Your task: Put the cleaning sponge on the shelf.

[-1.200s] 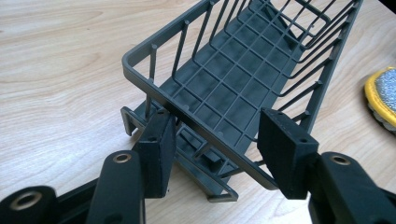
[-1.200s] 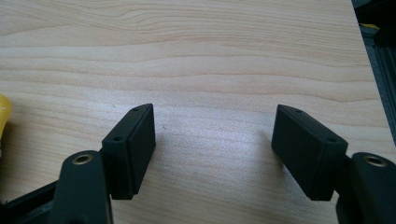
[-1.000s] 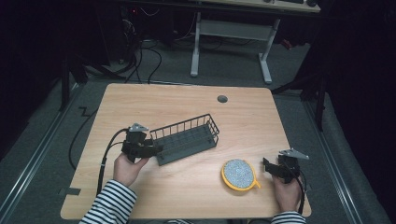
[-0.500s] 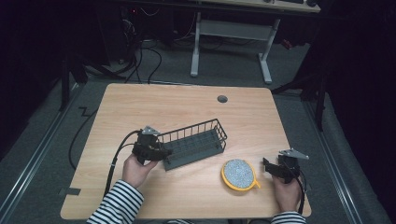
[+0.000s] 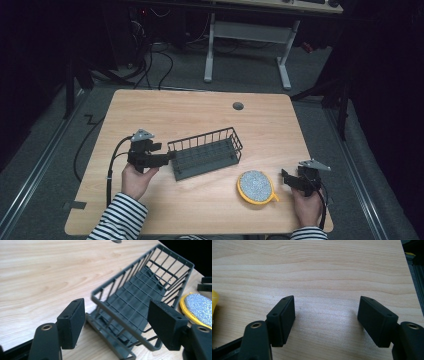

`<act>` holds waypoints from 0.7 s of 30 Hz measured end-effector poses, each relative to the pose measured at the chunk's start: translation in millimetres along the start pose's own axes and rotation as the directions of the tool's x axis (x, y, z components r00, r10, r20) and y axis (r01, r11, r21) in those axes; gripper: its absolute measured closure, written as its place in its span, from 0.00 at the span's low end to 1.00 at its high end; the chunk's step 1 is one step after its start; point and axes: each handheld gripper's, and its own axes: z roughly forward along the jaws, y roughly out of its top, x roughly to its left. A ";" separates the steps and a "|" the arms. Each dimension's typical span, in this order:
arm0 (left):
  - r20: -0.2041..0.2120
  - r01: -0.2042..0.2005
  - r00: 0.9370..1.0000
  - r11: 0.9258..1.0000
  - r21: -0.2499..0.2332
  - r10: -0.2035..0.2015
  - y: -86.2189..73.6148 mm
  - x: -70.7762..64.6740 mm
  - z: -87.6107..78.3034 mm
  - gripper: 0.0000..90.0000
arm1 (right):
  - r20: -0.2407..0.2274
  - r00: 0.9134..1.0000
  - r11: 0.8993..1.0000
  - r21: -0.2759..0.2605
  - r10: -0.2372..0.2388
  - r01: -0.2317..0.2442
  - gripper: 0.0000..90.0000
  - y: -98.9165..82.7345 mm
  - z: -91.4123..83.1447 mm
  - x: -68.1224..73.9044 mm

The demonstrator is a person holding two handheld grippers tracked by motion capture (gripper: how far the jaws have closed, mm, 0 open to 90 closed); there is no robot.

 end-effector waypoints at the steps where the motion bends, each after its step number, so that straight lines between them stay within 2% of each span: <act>1: 0.000 0.000 1.000 1.000 0.000 0.000 0.0 0.0 0.0 0.34 | 0.000 1.000 1.000 0.000 0.000 0.000 0.34 0.0 0.0 0.0; 4: -0.047 -0.011 0.999 1.000 0.000 0.011 -5.0 7.8 -6.9 0.35 | 0.000 1.000 1.000 0.000 0.000 0.000 0.34 0.0 0.0 0.0; 6: -0.052 -0.007 0.999 1.000 -0.002 0.007 -6.9 10.2 -8.3 0.35 | 0.000 1.000 1.000 0.002 0.004 -0.004 0.34 0.0 -0.1 0.2; 9: -0.074 0.020 0.997 1.000 -0.006 -0.021 -17.0 21.1 -12.8 0.35 | -0.007 1.000 1.000 0.002 0.003 -0.003 0.34 -0.1 -0.2 0.7; 13: -0.083 0.046 0.995 0.999 -0.004 -0.046 -27.7 28.2 -14.5 0.35 | -0.007 1.000 1.000 0.002 0.002 -0.002 0.34 0.0 -0.2 0.7; 18: -0.097 0.109 0.989 0.994 -0.001 -0.109 -49.3 41.0 -13.9 0.35 | -0.010 1.000 1.000 0.001 -0.004 0.004 0.34 0.0 -0.1 0.4; 21: -0.106 0.120 0.987 0.993 0.006 -0.119 -57.3 44.7 -12.6 0.35 | -0.011 1.000 1.000 0.001 -0.005 0.005 0.34 0.0 -0.1 0.4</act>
